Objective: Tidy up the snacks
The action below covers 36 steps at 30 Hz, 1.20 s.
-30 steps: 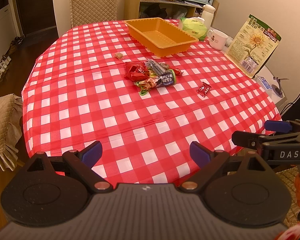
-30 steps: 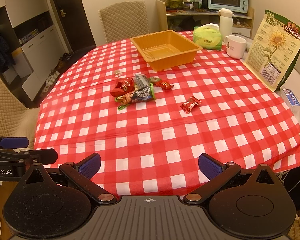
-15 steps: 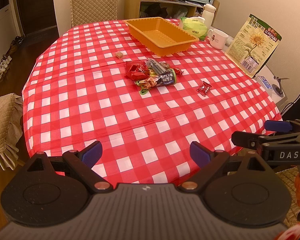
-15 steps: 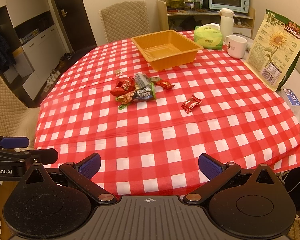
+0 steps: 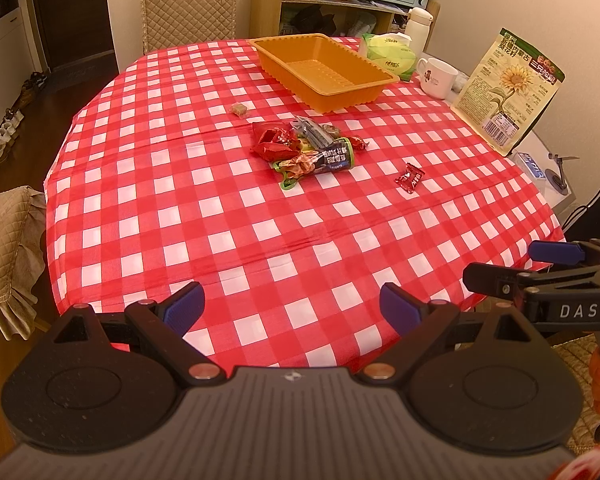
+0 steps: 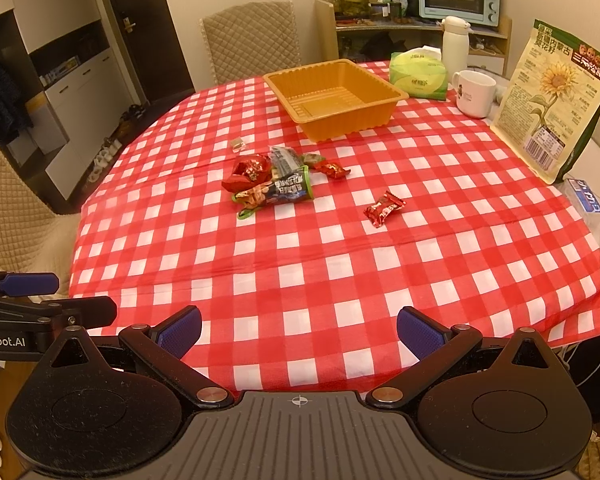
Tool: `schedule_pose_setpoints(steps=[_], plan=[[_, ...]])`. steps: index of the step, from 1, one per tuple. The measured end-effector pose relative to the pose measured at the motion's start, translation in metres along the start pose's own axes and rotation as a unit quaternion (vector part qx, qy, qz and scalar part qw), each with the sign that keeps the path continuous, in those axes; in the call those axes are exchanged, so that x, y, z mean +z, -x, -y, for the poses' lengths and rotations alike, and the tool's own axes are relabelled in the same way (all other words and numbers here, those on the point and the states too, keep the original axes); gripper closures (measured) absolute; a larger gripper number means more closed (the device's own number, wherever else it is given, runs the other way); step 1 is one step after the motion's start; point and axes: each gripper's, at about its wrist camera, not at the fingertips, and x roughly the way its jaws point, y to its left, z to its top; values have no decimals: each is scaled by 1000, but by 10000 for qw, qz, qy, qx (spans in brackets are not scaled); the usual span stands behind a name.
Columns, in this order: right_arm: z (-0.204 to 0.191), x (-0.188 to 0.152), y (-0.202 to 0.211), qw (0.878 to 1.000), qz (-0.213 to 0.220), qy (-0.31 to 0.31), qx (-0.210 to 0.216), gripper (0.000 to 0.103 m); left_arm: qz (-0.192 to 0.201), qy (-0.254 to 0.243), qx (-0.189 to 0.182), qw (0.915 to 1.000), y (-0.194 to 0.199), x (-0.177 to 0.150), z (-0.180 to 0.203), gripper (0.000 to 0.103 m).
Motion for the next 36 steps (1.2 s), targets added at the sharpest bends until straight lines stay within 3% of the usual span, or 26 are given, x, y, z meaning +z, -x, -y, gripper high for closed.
schedule_pose_setpoints(steps=[19, 36], plan=[[2, 6, -7, 10000, -34, -4, 6, 0, -29, 22, -10, 10000, -12, 1, -3, 9], [57, 27, -52, 9993, -110, -361, -57, 0, 65, 418, 249, 9988, -44, 20, -26, 9]])
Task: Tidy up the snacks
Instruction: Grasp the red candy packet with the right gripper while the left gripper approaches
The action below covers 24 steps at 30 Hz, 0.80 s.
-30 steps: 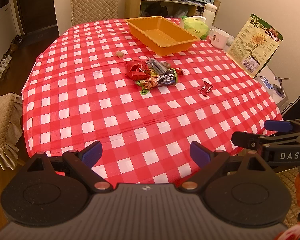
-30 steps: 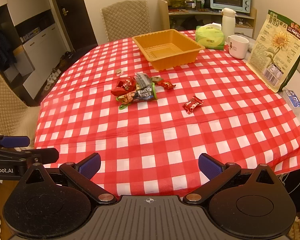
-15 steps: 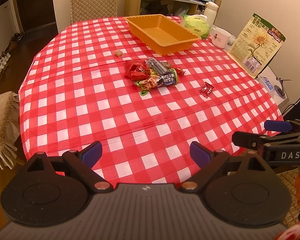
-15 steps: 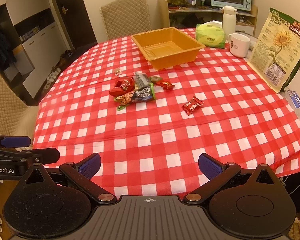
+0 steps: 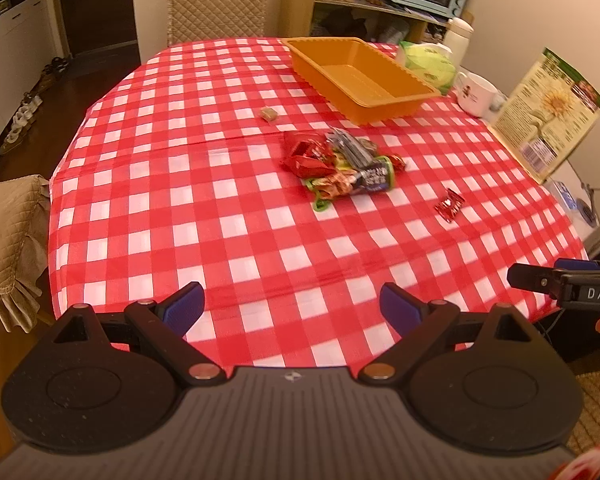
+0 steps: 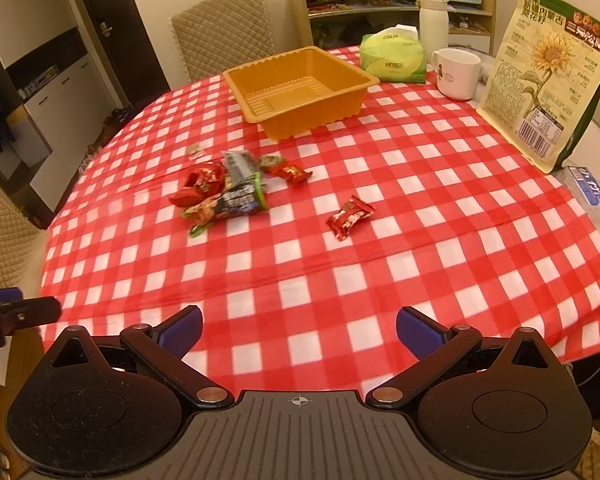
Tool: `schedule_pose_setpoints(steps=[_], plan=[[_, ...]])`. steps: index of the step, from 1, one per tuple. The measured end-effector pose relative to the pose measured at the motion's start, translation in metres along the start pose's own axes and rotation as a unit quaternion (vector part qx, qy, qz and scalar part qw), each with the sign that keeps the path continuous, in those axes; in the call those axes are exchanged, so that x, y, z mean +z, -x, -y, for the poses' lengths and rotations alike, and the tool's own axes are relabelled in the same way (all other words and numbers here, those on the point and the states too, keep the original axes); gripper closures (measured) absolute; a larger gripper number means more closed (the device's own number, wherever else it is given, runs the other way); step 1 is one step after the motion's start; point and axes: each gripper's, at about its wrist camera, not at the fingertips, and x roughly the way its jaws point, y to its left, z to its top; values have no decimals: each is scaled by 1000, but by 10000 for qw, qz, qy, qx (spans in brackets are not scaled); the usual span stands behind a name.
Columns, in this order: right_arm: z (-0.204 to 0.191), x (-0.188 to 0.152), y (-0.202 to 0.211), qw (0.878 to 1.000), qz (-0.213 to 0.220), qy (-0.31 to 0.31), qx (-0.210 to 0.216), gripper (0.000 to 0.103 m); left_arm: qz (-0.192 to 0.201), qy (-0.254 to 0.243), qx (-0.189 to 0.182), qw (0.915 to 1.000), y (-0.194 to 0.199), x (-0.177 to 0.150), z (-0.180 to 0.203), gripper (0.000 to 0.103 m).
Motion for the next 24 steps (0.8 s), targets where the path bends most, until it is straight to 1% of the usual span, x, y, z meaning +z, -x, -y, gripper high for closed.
schedule_pose_setpoints(steps=[4, 6, 7, 8, 10, 14, 19, 21, 23, 24], plan=[[12, 9, -16, 10000, 61, 62, 16, 0, 43, 148, -5, 9999, -9, 6, -3, 10], [17, 14, -25, 9999, 114, 95, 47, 2, 79, 175, 9, 9998, -14, 10, -3, 10], [20, 16, -29, 9998, 150, 108, 79, 8, 90, 186, 17, 9998, -18, 12, -2, 10], [23, 19, -33, 9997, 151, 116, 123, 11, 92, 196, 26, 9998, -21, 14, 0, 10], [30, 25, -43, 9997, 113, 58, 204, 13, 95, 220, 51, 9997, -28, 18, 3, 11], [43, 36, -62, 9995, 92, -19, 306, 19, 45, 276, 67, 9996, -43, 25, 8, 14], [54, 48, -84, 9991, -24, -119, 416, 22, -31, 301, 133, 9995, -59, 32, 15, 14], [57, 52, -93, 9989, -73, -97, 443, 26, -62, 305, 151, 9994, -66, 34, 17, 14], [60, 56, -102, 9986, -174, -123, 494, 35, -103, 322, 182, 9993, -72, 37, 18, 14], [62, 57, -106, 9982, -224, -165, 538, 36, -124, 339, 196, 9992, -76, 38, 19, 14]])
